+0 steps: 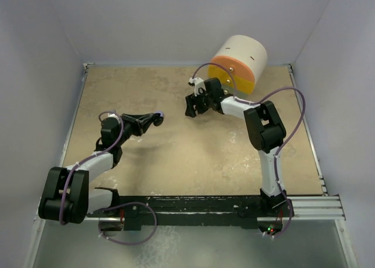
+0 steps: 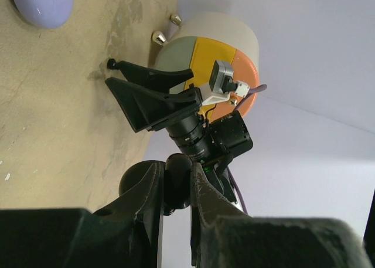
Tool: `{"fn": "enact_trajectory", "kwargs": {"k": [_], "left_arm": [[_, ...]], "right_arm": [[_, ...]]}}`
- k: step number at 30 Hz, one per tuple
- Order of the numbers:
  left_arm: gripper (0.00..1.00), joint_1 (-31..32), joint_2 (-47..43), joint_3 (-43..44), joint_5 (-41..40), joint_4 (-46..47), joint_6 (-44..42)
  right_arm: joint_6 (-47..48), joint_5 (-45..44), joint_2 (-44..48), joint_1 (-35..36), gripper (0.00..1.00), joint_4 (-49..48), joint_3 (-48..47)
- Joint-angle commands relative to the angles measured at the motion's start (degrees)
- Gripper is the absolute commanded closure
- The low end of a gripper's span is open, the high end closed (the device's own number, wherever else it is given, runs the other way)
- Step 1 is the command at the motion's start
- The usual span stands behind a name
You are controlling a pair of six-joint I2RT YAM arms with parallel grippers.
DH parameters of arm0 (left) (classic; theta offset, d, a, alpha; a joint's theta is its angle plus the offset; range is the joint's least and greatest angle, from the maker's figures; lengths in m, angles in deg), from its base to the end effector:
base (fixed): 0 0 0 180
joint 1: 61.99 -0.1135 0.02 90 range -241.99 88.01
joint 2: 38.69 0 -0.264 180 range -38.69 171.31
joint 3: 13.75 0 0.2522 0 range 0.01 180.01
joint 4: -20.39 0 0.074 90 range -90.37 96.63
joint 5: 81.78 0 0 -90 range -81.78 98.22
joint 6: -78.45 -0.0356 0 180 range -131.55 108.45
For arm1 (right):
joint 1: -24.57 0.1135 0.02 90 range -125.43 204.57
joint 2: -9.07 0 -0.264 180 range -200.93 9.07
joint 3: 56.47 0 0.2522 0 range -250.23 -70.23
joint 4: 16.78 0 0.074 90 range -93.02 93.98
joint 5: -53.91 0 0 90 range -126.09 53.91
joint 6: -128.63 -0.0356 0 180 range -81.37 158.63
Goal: Insert the wireless bluetooth earbuds into the charging case
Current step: Pick up the earbud from the center of the board.
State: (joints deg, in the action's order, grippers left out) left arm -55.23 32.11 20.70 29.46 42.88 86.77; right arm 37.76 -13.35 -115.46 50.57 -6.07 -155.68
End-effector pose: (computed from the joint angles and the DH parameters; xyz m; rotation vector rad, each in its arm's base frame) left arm 0.2372 -0.0411 0.1877 -1.2917 1.6880 -1.5473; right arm 0.4290 0.2245 0.1603 -0.7043 2.1159 0.6964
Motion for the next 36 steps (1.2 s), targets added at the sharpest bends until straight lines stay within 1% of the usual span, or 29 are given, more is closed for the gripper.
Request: {"fn": "enact_trajectory", "kwargs": {"k": [1,7,12,15,18,23,27,29,36], "left_arm": [[1.00,-0.39,-1.66,-0.63,0.12,3.05,-0.60],[1.00,-0.44,-1.88,-1.14,0.29,3.58,-0.37],[1.00,-0.44,-2.31,-1.69,0.31,3.90,-0.06],[1.00,-0.49,-2.62,-1.94,0.12,3.91,0.03],[1.00,-0.52,-2.54,-1.85,0.30,3.94,0.19],[1.00,-0.52,-2.10,-1.47,0.43,4.03,0.04],[1.00,-0.55,-1.22,-1.18,0.62,4.66,0.04],[1.00,-0.52,-0.77,-1.18,0.73,5.06,0.08],[1.00,-0.54,-0.03,-1.16,1.00,5.88,0.25]], "right_arm": [[0.29,2.22,2.52,0.10,0.28,2.36,3.50],[0.50,3.22,3.93,0.49,0.30,1.39,6.05],[0.75,3.07,4.23,0.93,0.30,1.91,5.94],[-0.01,-0.62,4.22,1.07,0.31,1.37,5.11],[-1.03,-7.55,2.81,1.07,0.32,3.20,2.08],[-1.93,-14.52,1.14,1.07,0.40,6.92,-1.85],[-1.39,-16.14,0.89,1.07,0.47,8.58,-3.27],[-0.70,-16.15,0.66,1.07,0.52,9.29,-3.75],[1.86,-15.27,-0.15,2.09,0.54,11.52,-5.07]]}}
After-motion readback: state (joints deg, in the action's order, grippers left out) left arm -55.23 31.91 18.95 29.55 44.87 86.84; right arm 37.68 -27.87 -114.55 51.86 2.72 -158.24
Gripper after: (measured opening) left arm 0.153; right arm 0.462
